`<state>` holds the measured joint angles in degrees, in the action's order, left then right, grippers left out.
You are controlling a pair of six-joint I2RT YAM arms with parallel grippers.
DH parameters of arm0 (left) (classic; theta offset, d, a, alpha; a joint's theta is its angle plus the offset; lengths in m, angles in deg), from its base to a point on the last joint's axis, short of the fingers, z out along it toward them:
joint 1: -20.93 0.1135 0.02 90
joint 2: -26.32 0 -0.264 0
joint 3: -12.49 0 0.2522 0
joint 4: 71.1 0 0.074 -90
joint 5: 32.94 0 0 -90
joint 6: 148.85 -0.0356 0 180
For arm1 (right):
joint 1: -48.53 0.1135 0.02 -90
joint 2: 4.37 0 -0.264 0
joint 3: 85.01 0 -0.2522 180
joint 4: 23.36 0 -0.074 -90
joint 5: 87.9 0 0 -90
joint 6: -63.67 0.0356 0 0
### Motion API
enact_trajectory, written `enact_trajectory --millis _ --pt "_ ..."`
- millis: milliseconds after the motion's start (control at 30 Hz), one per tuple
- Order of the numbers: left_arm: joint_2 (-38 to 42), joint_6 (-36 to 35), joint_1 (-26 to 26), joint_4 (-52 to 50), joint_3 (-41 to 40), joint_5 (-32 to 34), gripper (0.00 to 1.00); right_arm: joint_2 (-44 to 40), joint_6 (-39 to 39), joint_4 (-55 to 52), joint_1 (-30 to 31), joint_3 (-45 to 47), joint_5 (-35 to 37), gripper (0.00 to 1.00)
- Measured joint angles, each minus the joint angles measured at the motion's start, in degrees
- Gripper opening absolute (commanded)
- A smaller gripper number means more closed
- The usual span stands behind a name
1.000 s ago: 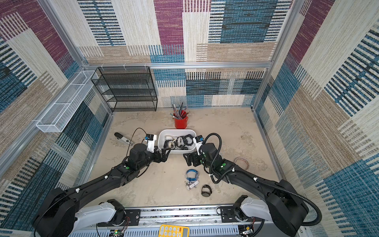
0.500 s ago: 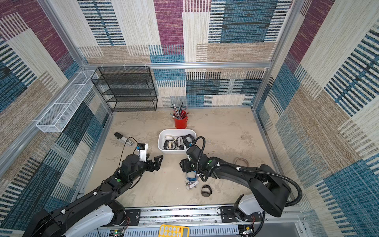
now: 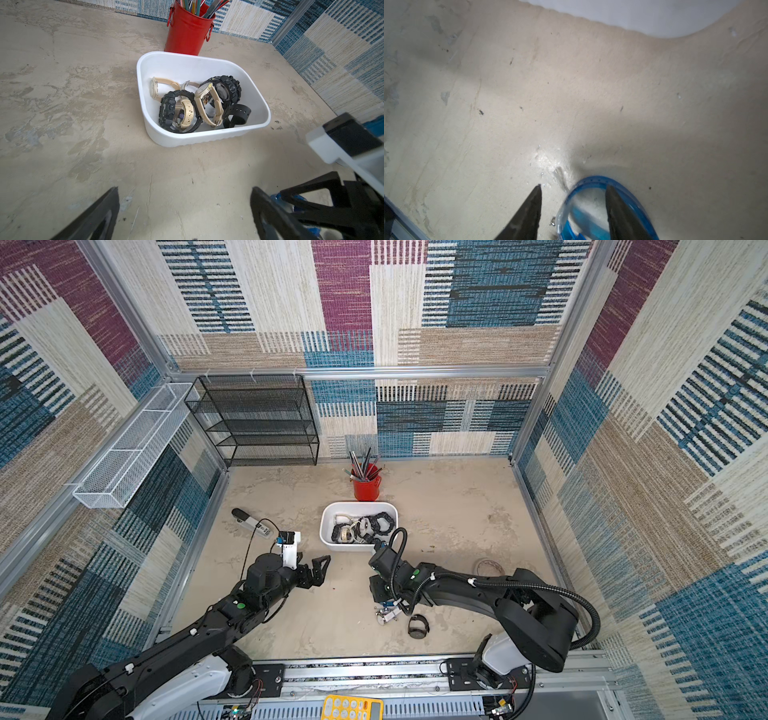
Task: Put the watch into the storage box
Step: Pick up the watch at the center of the board, then place the watch in the storage box.
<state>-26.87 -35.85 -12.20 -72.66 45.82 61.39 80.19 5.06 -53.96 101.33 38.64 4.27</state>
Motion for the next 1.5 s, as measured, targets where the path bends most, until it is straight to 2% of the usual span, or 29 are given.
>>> enact_trajectory --millis 167,300,700,1067,1300,1500 --pt "0.3 0.0 0.0 -0.1 -0.7 0.1 0.99 1.6 0.2 -0.7 0.4 -0.4 0.0 0.49" --pt "0.9 0.0 0.0 0.0 -0.7 0.2 0.99 3.4 0.2 -0.6 0.5 -0.9 0.0 0.41" --pt "2.2 0.0 0.0 -0.5 -1.0 0.2 0.99 5.2 -0.1 0.9 1.1 -2.1 0.0 0.00" --pt "2.3 0.0 0.0 -0.5 -1.1 0.2 0.99 2.5 -1.2 1.5 1.1 -5.7 0.8 0.00" --pt "4.7 0.9 0.0 -1.5 -2.5 0.1 0.99 2.3 -4.4 1.1 1.1 -11.6 3.0 0.00" --pt "7.8 1.9 0.0 -3.7 -3.3 0.0 0.99 5.8 -8.8 1.2 0.8 -18.6 4.0 0.00"
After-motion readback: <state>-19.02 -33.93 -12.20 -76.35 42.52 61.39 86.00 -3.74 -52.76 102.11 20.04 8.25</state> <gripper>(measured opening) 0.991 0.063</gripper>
